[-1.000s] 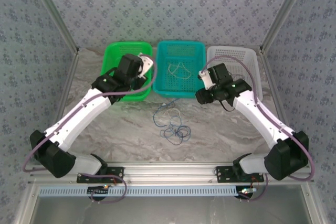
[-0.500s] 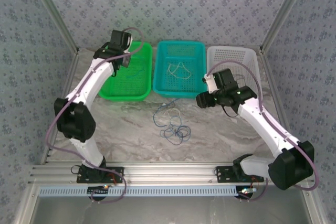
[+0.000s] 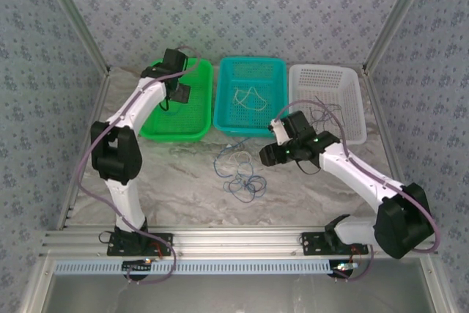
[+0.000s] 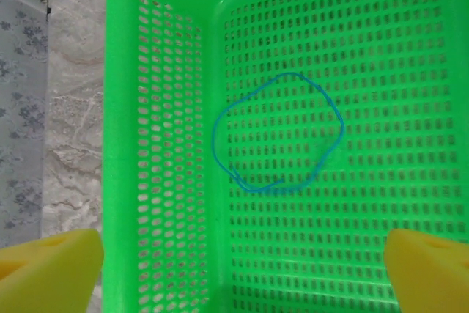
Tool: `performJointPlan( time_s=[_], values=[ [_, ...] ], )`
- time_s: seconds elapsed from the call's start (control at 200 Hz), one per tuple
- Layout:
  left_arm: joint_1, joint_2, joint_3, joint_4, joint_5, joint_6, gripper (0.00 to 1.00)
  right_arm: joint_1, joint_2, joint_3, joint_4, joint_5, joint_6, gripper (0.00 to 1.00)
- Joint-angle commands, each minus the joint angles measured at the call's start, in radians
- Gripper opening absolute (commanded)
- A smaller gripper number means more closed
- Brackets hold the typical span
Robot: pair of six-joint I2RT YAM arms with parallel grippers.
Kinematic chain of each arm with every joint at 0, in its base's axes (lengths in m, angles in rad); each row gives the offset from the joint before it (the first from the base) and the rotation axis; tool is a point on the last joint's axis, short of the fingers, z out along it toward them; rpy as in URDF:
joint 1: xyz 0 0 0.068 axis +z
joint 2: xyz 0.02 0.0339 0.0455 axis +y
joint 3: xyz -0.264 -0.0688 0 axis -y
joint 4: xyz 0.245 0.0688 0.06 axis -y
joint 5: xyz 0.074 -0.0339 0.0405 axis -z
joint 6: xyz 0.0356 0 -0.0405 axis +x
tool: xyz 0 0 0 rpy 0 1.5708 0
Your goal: Untangle the cables
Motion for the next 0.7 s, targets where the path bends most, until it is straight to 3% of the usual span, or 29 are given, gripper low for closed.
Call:
performJointPlan(
  time_s=[0.0, 0.195, 0.42, 0.52, 0.695],
  values=[
    [-0.045, -0.165, -0.064, 0.091, 0.084, -0.040, 1.00, 0.031, 0.032, -0.014, 0.123, 0.005, 0.055, 0.64],
    [-0.054, -0.378, -0.283, 0.308, 0.307, -0.122, 0.99, 0.041, 0.103, -0.046, 0.232, 0.020, 0.091, 0.62],
    [-0.055, -0.597, -0.598, 0.522, 0.482, -0.221, 0.99, 0.088, 0.215, -0.042, 0.287, 0.014, 0.046, 0.61],
    [-0.057, -0.641, -0.665, 0.529, 0.530, -0.236, 0.99, 0.094, 0.264, -0.034, 0.312, 0.013, 0.042, 0.61],
    [-0.057, -0.687, -0.719, 0.524, 0.518, -0.242, 1.00, 0.114, 0.338, 0.002, 0.345, 0.035, 0.042, 0.59]
  ],
)
